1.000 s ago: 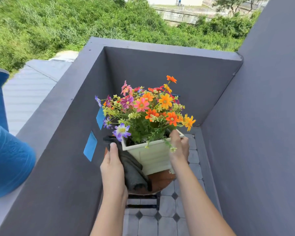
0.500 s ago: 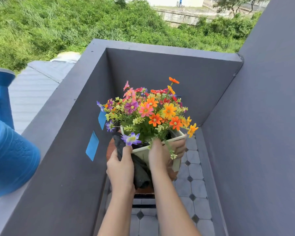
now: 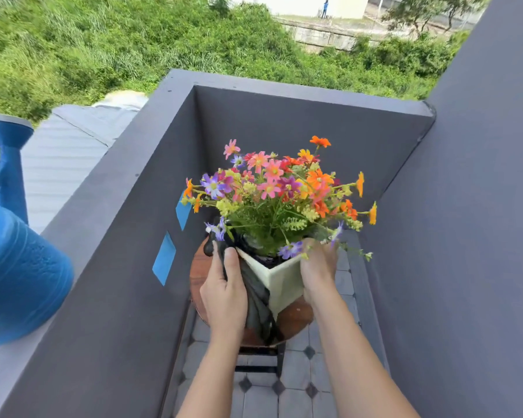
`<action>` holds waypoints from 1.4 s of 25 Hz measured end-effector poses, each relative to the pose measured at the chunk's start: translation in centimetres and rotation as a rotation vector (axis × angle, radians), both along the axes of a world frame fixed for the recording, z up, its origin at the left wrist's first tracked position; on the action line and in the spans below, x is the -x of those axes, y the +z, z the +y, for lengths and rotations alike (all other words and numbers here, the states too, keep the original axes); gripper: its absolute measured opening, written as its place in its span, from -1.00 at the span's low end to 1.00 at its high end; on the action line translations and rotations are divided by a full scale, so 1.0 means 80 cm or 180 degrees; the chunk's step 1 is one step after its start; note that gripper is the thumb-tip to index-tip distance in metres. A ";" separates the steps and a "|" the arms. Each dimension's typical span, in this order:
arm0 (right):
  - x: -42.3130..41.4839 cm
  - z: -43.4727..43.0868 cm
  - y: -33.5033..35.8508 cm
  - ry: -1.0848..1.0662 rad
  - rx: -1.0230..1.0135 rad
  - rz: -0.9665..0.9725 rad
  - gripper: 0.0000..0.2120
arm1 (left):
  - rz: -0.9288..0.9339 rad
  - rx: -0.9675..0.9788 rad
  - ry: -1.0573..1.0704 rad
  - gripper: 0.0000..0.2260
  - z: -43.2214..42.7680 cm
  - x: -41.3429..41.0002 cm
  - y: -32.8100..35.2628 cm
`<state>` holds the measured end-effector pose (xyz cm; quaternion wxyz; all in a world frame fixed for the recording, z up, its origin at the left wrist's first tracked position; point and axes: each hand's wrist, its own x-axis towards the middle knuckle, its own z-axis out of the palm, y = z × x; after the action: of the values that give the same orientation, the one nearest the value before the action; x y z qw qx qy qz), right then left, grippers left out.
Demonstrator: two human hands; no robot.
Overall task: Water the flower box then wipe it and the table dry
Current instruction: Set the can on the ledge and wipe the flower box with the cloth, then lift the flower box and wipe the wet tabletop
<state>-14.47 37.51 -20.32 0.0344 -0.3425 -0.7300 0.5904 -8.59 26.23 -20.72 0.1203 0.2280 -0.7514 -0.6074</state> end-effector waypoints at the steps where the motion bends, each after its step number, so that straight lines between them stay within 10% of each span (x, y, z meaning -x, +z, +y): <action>1: 0.003 0.001 -0.001 -0.0042 0.0002 -0.0062 -0.45 | 0.0096 -0.0008 -0.0086 -0.42 0.008 -0.006 0.000; 18: 0.052 0.076 0.022 -0.0394 0.0843 0.0306 -0.37 | -0.0109 -0.0710 -0.0282 -0.48 0.069 0.001 0.015; 23: 0.087 0.120 -0.023 -0.0397 0.0578 0.0272 -0.49 | -0.0106 0.0132 -0.0571 -0.67 0.092 0.004 0.025; 30: 0.073 0.140 0.049 -0.0678 0.0662 0.0267 -0.17 | -0.0397 0.0776 -0.1037 -0.77 0.049 0.006 0.006; 35: 0.082 0.147 0.013 -0.0524 0.0320 0.0167 -0.23 | -0.1065 0.3423 -0.1730 -0.68 0.055 0.022 -0.009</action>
<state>-21.04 49.27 -19.27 0.0848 -0.3870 -0.6677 0.6303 -10.38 30.63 -21.43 -0.0598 0.0284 -0.9918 -0.1092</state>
